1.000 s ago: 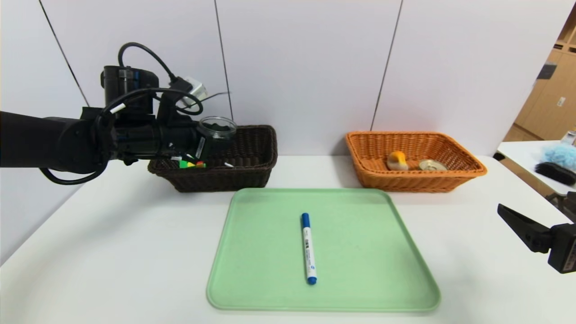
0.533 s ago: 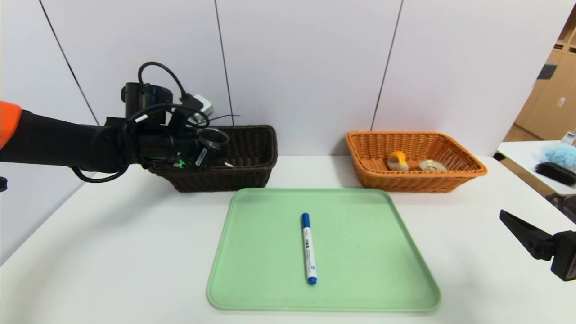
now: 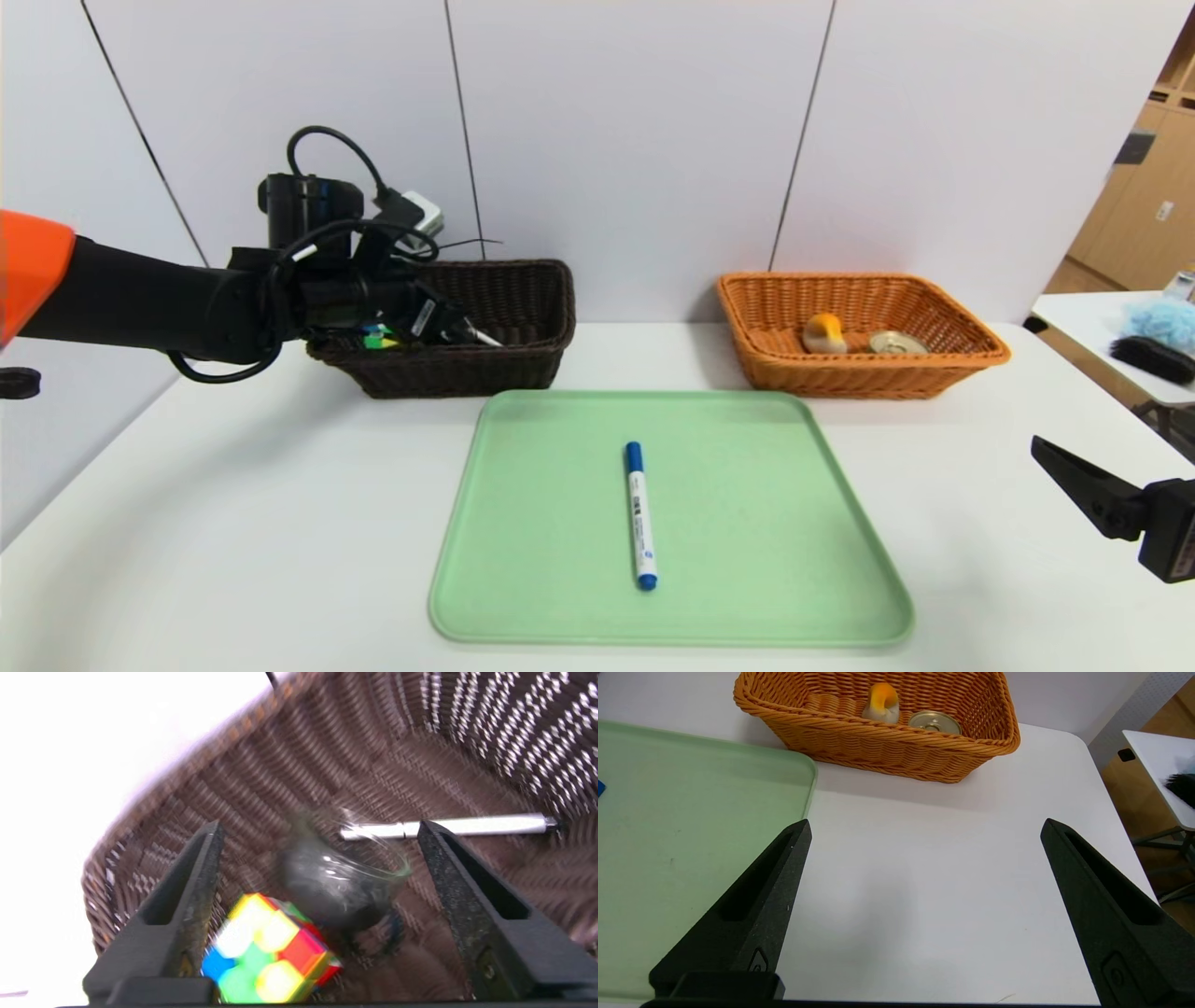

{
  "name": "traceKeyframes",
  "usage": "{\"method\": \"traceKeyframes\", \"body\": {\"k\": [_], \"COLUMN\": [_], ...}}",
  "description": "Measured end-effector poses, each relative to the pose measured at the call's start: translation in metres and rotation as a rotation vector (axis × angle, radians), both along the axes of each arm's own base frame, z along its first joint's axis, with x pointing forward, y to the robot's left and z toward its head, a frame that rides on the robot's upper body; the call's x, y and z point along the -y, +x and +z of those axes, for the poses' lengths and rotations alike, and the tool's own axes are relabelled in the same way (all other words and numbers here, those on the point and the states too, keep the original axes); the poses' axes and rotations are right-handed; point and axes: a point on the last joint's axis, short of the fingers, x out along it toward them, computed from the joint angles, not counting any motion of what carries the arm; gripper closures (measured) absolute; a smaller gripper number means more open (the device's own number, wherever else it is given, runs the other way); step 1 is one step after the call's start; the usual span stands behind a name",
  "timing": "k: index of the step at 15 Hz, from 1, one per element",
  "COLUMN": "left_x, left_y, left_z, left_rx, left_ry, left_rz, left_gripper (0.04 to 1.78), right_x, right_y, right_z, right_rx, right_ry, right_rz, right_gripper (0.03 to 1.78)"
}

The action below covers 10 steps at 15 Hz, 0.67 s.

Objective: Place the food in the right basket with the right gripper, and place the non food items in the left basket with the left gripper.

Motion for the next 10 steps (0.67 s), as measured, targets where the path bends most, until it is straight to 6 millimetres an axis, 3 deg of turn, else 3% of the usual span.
{"method": "traceKeyframes", "body": {"k": [3, 6, 8, 10], "left_x": [0.000, 0.004, 0.022, 0.043], "left_y": [0.002, 0.001, -0.014, -0.040], "left_z": [0.004, 0.029, 0.052, 0.058], "left_rx": [0.034, 0.166, 0.284, 0.289], "left_ry": [-0.007, -0.077, -0.182, -0.260], "left_rz": [-0.001, -0.019, -0.052, -0.056], "left_gripper": [0.27, 0.22, 0.20, 0.18], "right_x": [0.000, 0.000, 0.001, 0.001], "right_y": [0.000, 0.000, 0.000, -0.001], "right_z": [0.000, -0.001, -0.002, -0.002], "right_rx": [0.000, -0.004, -0.007, -0.007], "right_ry": [0.000, 0.000, 0.000, -0.001], "right_rz": [0.000, -0.001, -0.004, -0.006], "right_gripper": [0.11, 0.11, 0.11, 0.11]}}
